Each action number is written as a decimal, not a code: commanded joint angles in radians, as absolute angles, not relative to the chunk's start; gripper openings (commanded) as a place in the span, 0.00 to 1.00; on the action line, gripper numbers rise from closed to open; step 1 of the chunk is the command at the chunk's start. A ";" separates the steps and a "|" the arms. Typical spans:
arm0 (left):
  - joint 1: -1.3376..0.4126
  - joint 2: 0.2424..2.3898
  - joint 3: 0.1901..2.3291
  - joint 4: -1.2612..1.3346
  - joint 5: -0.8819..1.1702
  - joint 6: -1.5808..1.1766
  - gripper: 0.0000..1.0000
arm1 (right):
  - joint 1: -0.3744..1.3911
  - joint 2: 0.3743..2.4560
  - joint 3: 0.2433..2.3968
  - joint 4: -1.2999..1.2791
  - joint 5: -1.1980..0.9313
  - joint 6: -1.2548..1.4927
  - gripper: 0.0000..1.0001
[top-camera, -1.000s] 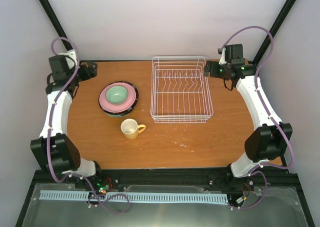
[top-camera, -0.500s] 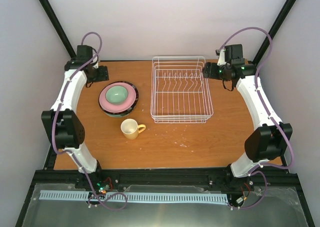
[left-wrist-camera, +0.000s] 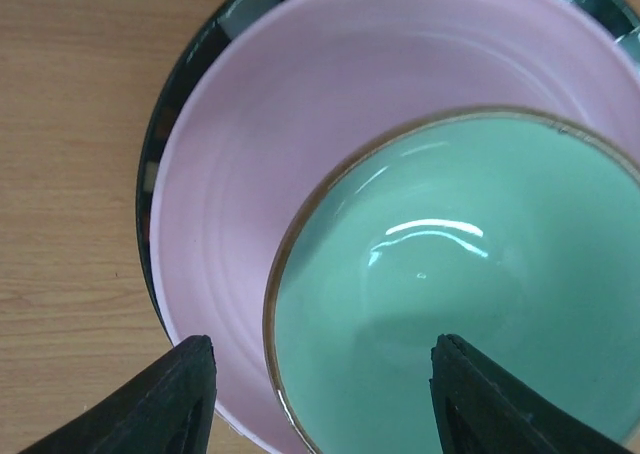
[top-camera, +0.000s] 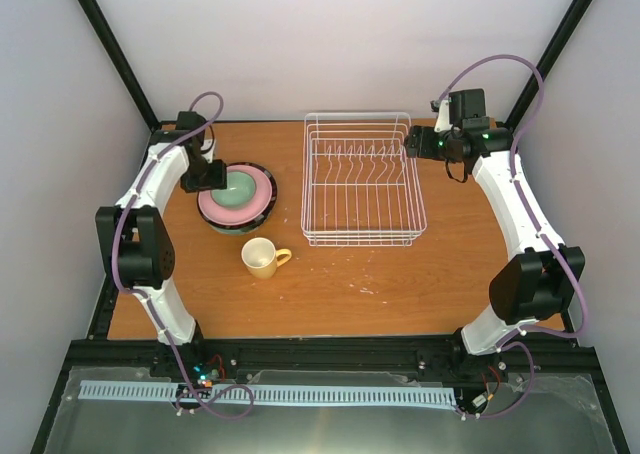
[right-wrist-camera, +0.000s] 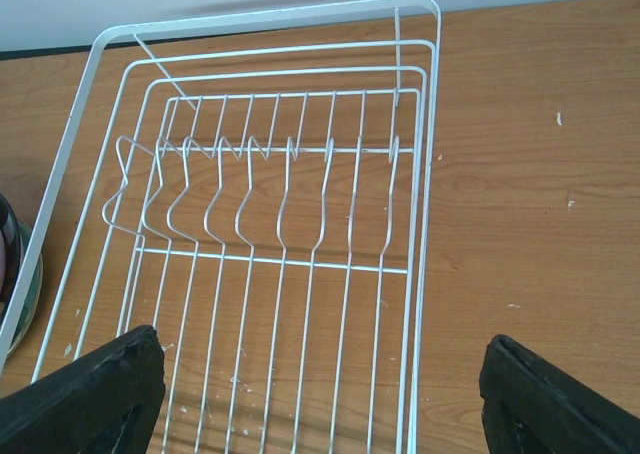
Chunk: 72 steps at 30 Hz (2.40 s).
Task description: Load the mixed dishes into the dish rack
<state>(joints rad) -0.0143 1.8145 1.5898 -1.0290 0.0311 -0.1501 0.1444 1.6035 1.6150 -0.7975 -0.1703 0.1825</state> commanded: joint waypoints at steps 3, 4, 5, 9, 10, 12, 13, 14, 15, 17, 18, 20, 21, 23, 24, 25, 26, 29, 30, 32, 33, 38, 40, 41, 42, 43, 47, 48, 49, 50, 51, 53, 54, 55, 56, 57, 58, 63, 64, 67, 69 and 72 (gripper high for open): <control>-0.020 1.789 1.522 -1.011 0.042 -0.136 0.59 | 0.145 1.603 1.625 -0.814 -0.164 0.169 0.85; -0.020 1.788 1.505 -0.999 0.042 -0.134 0.57 | 0.145 1.603 1.626 -0.814 -0.164 0.169 0.85; -0.020 1.786 1.486 -0.984 0.045 -0.131 0.54 | 0.144 1.602 1.627 -0.813 -0.164 0.168 0.85; -0.020 1.789 1.433 -0.942 0.073 -0.119 0.48 | 0.146 1.597 1.627 -0.818 -0.160 0.167 0.85; -0.020 1.794 1.426 -0.936 0.079 -0.116 0.45 | 0.145 1.595 1.626 -0.820 -0.157 0.167 0.85; -0.020 1.801 1.416 -0.929 0.089 -0.110 0.39 | 0.144 1.593 1.625 -0.824 -0.153 0.169 0.85; -0.020 1.804 1.412 -0.925 0.091 -0.108 0.38 | 0.145 1.590 1.624 -0.826 -0.152 0.168 0.85; -0.020 1.804 1.409 -0.922 0.093 -0.106 0.36 | 0.146 1.587 1.623 -0.826 -0.150 0.170 0.85; -0.019 1.804 1.408 -0.916 0.094 -0.105 0.34 | 0.145 1.584 1.619 -0.825 -0.149 0.171 0.85; -0.020 1.803 1.407 -0.909 0.097 -0.098 0.31 | 0.144 1.578 1.612 -0.822 -0.147 0.174 0.85; -0.020 1.804 1.406 -0.907 0.101 -0.092 0.29 | 0.145 1.575 1.609 -0.821 -0.146 0.176 0.85; -0.020 1.810 1.405 -0.905 0.098 -0.085 0.23 | 0.144 1.570 1.604 -0.822 -0.148 0.181 0.85; -0.020 1.813 1.406 -0.904 0.099 -0.081 0.19 | 0.145 1.568 1.600 -0.820 -0.149 0.182 0.85; -0.020 1.815 1.410 -0.904 0.101 -0.078 0.15 | 0.145 1.565 1.597 -0.821 -0.149 0.185 0.85; -0.020 1.813 1.410 -0.901 0.102 -0.078 0.11 | 0.145 1.562 1.596 -0.821 -0.148 0.184 0.85; -0.020 1.810 1.411 -0.898 0.104 -0.078 0.08 | 0.145 1.560 1.594 -0.820 -0.149 0.186 0.85; -0.020 1.806 1.410 -0.895 0.105 -0.078 0.03 | 0.145 1.559 1.594 -0.820 -0.148 0.188 0.86; -0.020 1.796 1.411 -0.888 0.105 -0.078 0.01 | 0.146 1.554 1.587 -0.817 -0.152 0.194 0.86; -0.020 1.790 1.415 -0.886 0.108 -0.079 0.01 | 0.145 1.553 1.585 -0.815 -0.154 0.197 0.86; -0.020 1.778 1.425 -0.879 0.126 -0.079 0.01 | 0.145 1.549 1.581 -0.812 -0.159 0.203 0.86; -0.020 1.772 1.432 -0.876 0.136 -0.082 0.01 | 0.145 1.546 1.577 -0.809 -0.161 0.205 0.86; -0.020 1.754 1.479 -0.878 0.179 -0.094 0.00 | 0.146 1.537 1.572 -0.793 -0.163 0.203 0.87; -0.020 1.749 1.516 -0.894 0.201 -0.101 0.01 | 0.146 1.538 1.577 -0.789 -0.165 0.199 0.88; -0.020 1.746 1.533 -0.903 0.212 -0.103 0.01 | 0.145 1.541 1.578 -0.789 -0.170 0.197 0.88; -0.020 1.744 1.548 -0.912 0.223 -0.107 0.01 | 0.146 1.543 1.580 -0.787 -0.172 0.196 0.88; -0.019 1.738 1.560 -0.919 0.229 -0.111 0.01 | 0.146 1.544 1.581 -0.787 -0.176 0.196 0.88; -0.020 1.710 1.609 -0.943 0.273 -0.122 0.01 | 0.145 1.549 1.581 -0.778 -0.201 0.197 0.89; -0.020 1.705 1.631 -0.951 0.306 -0.123 0.00 | 0.145 1.548 1.579 -0.773 -0.217 0.193 0.90; -0.020 1.700 1.654 -0.953 0.361 -0.129 0.01 | 0.145 1.547 1.578 -0.767 -0.242 0.186 0.90; -0.020 1.694 1.672 -0.946 0.427 -0.137 0.01 | 0.144 1.545 1.576 -0.754 -0.288 0.176 0.91; -0.020 1.684 1.683 -0.918 0.524 -0.153 0.01 | 0.144 1.544 1.575 -0.739 -0.346 0.167 0.92; -0.020 1.652 1.657 -0.769 0.732 -0.236 0.01 | 0.144 1.544 1.576 -0.705 -0.506 0.158 0.94; -0.020 1.631 1.618 -0.655 0.855 -0.299 0.01 | 0.144 1.548 1.578 -0.684 -0.640 0.166 0.95; -0.020 1.611 1.572 -0.524 0.962 -0.387 0.01 | 0.143 1.551 1.577 -0.652 -0.761 0.192 0.95; -0.020 1.585 1.509 -0.376 1.048 -0.485 0.01 | 0.144 1.555 1.567 -0.604 -0.883 0.241 0.96; -0.021 1.572 1.442 -0.188 1.123 -0.607 0.01 | 0.144 1.555 1.539 -0.526 -0.993 0.320 0.95; -0.023 1.554 1.379 -0.025 1.178 -0.724 0.01 | 0.145 1.547 1.486 -0.383 -1.101 0.440 0.95; -0.038 1.517 1.232 0.430 1.282 -1.067 0.01 | 0.164 1.526 1.302 0.219 -1.294 0.903 0.99; -0.047 1.520 1.210 0.515 1.293 -1.122 0.01 | 0.175 1.531 1.309 0.228 -1.308 0.922 1.00; -0.085 1.534 1.146 0.780 1.293 -1.308 0.00 | 0.230 1.550 1.342 0.264 -1.339 0.963 1.00; -0.116 1.556 1.115 0.971 1.270 -1.434 0.00 | 0.274 1.564 1.356 0.277 -1.344 0.985 1.00; -0.178 1.612 1.091 1.228 1.222 -1.602 0.01 | 0.318 1.586 1.340 0.417 -1.345 1.102 1.00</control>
